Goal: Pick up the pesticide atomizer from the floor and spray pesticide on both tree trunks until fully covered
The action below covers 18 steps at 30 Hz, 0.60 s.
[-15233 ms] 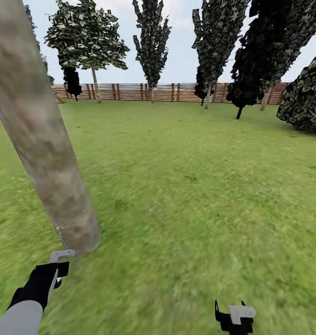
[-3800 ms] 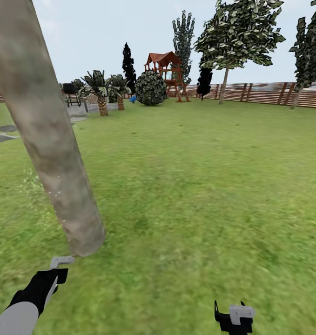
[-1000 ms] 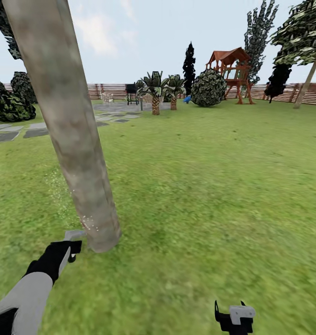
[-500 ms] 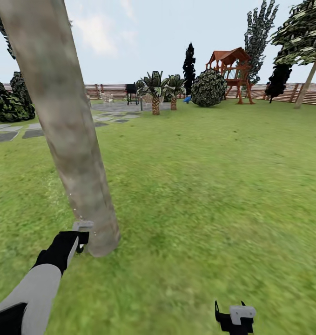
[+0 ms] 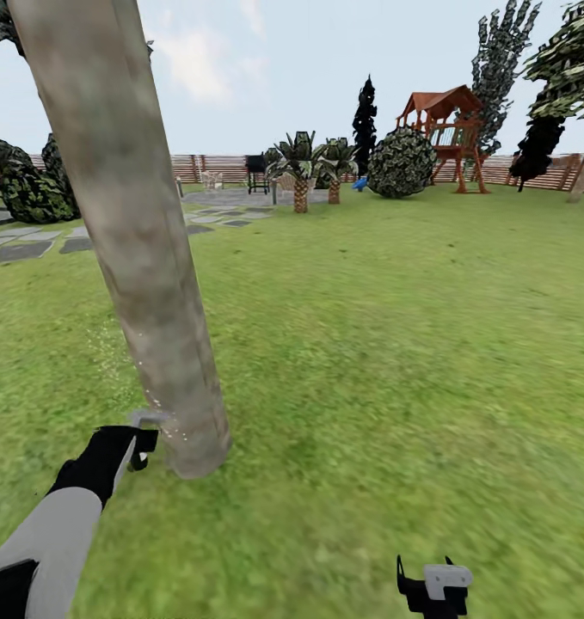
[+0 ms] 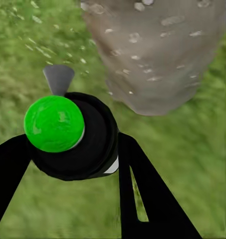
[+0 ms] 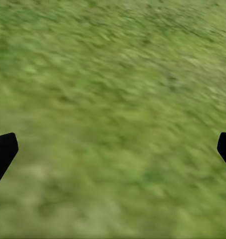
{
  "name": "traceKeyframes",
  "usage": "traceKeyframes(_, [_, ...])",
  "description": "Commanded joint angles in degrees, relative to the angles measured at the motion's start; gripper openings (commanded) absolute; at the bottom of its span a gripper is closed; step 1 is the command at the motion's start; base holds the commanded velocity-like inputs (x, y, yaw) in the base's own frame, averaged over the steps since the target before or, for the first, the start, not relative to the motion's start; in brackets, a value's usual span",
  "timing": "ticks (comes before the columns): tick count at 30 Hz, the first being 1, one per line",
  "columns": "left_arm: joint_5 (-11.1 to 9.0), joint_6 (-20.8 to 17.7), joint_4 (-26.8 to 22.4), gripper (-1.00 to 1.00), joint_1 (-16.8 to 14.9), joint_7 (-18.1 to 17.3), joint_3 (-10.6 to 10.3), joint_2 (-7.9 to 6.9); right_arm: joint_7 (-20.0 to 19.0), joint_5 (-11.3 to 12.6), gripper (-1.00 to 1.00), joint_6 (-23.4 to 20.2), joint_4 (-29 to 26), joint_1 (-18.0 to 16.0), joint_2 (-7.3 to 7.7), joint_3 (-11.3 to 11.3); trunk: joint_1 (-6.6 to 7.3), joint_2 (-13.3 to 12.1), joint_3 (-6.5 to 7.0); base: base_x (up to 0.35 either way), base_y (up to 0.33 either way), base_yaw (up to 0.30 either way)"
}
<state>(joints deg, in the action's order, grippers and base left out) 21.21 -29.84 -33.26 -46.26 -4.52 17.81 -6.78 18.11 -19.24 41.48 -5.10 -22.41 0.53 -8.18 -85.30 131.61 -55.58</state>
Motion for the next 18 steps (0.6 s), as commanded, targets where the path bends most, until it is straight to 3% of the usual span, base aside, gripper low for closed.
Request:
traceKeyframes(1, [0.4,-0.1,0.0,-1.0,-0.2,-0.2,-0.5,0.4,0.0,0.0,1.0,0.0,0.0,0.0,0.0,0.0,0.0,0.0,0.0,0.0,0.0,0.003])
traceKeyframes(5, [0.2,-2.2,-0.3,-1.0,-0.2,-0.6,-0.6,-0.39,0.0,0.0,1.0,0.0,0.0,0.0,0.0,0.0,0.0,0.0,0.0,0.0,0.0,0.0])
traceKeyframes(6, [0.1,-2.4,-0.6,-1.0,-0.2,-0.6,-0.6,-1.34,0.0,0.0,1.0,0.0,0.0,0.0,0.0,0.0,0.0,0.0,0.0,0.0,0.0,0.0])
traceKeyframes(7, [0.1,-2.5,-1.0,-1.0,-0.1,-1.1,-0.5,-3.55,0.0,0.0,1.0,0.0,0.0,0.0,0.0,0.0,0.0,0.0,0.0,0.0,0.0,0.0])
traceKeyframes(10, [0.1,-2.6,-1.2,-1.0,0.2,-2.4,-0.6,-4.51,0.0,0.0,1.0,0.0,0.0,0.0,0.0,0.0,0.0,0.0,0.0,0.0,0.0,0.0])
traceKeyframes(18, [0.1,-2.6,-3.3,-1.0,-0.2,-2.8,-1.0,-0.97,0.0,0.0,1.0,0.0,0.0,0.0,0.0,0.0,0.0,0.0,0.0,0.0,0.0,0.177])
